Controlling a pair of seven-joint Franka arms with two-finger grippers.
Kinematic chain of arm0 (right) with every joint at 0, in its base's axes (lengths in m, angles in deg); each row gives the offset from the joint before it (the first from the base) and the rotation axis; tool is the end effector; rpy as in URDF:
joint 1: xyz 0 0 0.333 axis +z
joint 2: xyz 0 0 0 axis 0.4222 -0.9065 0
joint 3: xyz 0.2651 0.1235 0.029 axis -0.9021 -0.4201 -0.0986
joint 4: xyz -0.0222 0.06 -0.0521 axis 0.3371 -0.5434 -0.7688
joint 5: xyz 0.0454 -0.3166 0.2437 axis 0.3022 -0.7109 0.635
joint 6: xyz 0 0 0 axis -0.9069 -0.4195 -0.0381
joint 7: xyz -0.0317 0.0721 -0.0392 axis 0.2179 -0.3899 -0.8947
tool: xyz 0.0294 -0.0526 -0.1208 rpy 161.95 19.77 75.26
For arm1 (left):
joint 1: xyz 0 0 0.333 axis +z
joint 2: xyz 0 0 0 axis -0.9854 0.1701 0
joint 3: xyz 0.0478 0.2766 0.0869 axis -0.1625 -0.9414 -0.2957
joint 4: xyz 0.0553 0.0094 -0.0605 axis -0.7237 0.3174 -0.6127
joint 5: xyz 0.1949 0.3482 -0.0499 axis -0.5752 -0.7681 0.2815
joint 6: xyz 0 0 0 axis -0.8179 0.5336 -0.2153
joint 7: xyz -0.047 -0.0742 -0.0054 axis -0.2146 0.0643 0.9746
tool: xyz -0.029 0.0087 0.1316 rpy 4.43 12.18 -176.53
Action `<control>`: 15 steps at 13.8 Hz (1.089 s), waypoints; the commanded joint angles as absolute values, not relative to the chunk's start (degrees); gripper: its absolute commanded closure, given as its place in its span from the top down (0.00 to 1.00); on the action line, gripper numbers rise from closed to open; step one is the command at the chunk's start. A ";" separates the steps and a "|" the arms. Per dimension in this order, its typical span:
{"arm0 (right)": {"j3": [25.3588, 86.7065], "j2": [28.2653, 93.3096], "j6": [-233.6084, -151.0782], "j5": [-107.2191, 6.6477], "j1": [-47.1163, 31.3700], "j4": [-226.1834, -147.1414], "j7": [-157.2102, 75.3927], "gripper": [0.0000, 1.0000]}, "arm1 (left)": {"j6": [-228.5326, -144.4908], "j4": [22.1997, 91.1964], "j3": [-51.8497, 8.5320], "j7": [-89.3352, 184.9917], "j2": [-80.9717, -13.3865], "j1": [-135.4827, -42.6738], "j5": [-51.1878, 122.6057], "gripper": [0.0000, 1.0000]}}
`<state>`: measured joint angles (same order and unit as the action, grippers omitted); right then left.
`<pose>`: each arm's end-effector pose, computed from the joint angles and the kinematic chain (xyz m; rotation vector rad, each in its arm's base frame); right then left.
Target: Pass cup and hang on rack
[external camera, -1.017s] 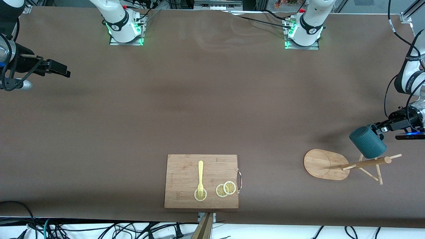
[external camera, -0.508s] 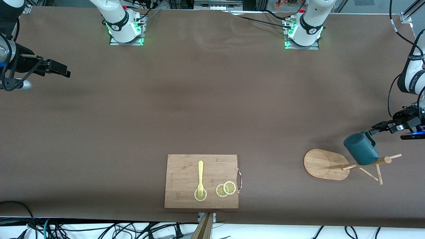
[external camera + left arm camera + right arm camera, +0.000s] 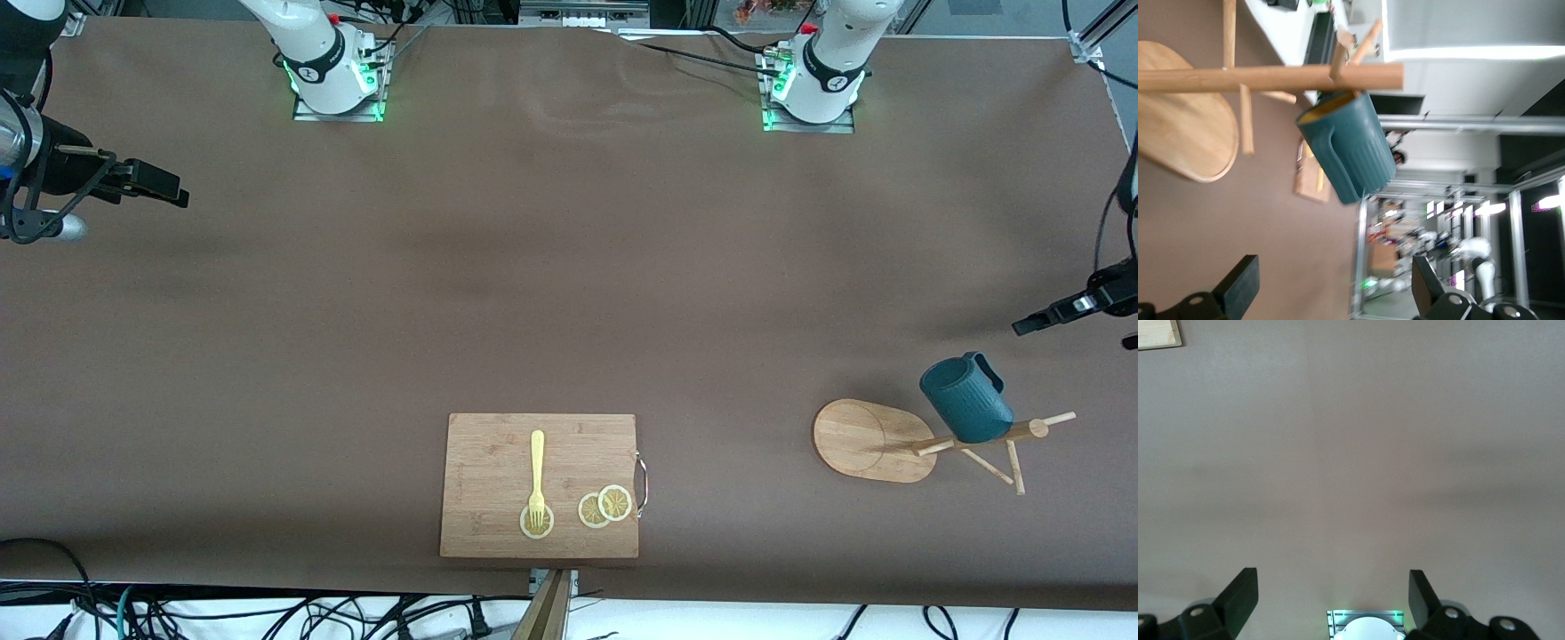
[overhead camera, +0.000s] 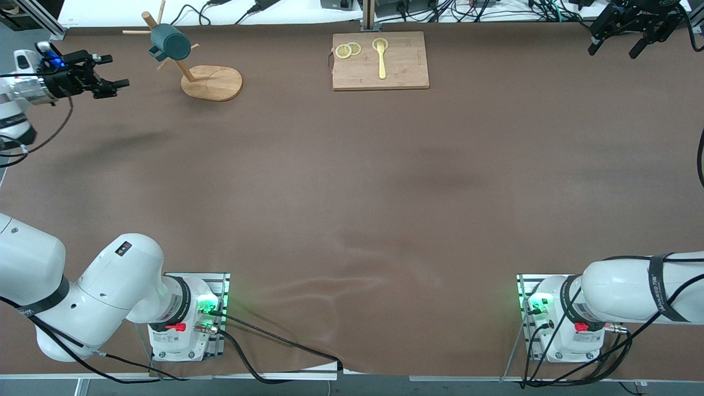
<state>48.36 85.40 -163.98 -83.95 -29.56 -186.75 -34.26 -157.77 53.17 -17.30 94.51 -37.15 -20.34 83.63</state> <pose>0.5392 -0.0140 0.5079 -3.0683 0.1103 0.2895 0.5430 0.2962 0.2626 1.7584 0.2854 0.2427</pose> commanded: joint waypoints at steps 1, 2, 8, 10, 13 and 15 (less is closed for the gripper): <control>48.39 85.75 -163.30 -83.09 -29.63 -186.69 -34.82 1.00 | -156.72 58.49 -17.40 95.50 -51.31 -19.91 76.93 1.00; 48.39 85.75 -163.21 -83.09 -29.63 -186.69 -34.82 1.00 | -156.45 58.85 -17.40 95.50 -55.18 -20.00 74.64 1.00; 48.39 85.75 -163.21 -83.09 -29.63 -186.69 -34.82 1.00 | -152.40 65.61 -29.15 94.62 -78.57 -36.57 66.73 1.00; 48.39 85.75 -163.29 -83.09 -29.63 -186.69 -34.82 1.00 | -152.67 65.18 -31.10 89.73 -83.15 -42.56 61.11 1.00; 48.39 85.75 -163.21 -83.09 -29.63 -186.69 -34.82 1.00 | -153.46 62.38 -36.81 76.99 -85.02 -55.56 52.94 1.00; 48.39 85.75 -163.29 -83.09 -29.63 -186.69 -34.82 1.00 | -153.98 59.48 -36.82 69.08 -84.93 -61.54 46.53 1.00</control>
<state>48.36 85.39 -163.96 -83.93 -29.55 -186.78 -34.26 -153.08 62.12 -35.66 75.60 -85.49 -55.78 51.87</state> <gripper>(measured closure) 0.000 0.000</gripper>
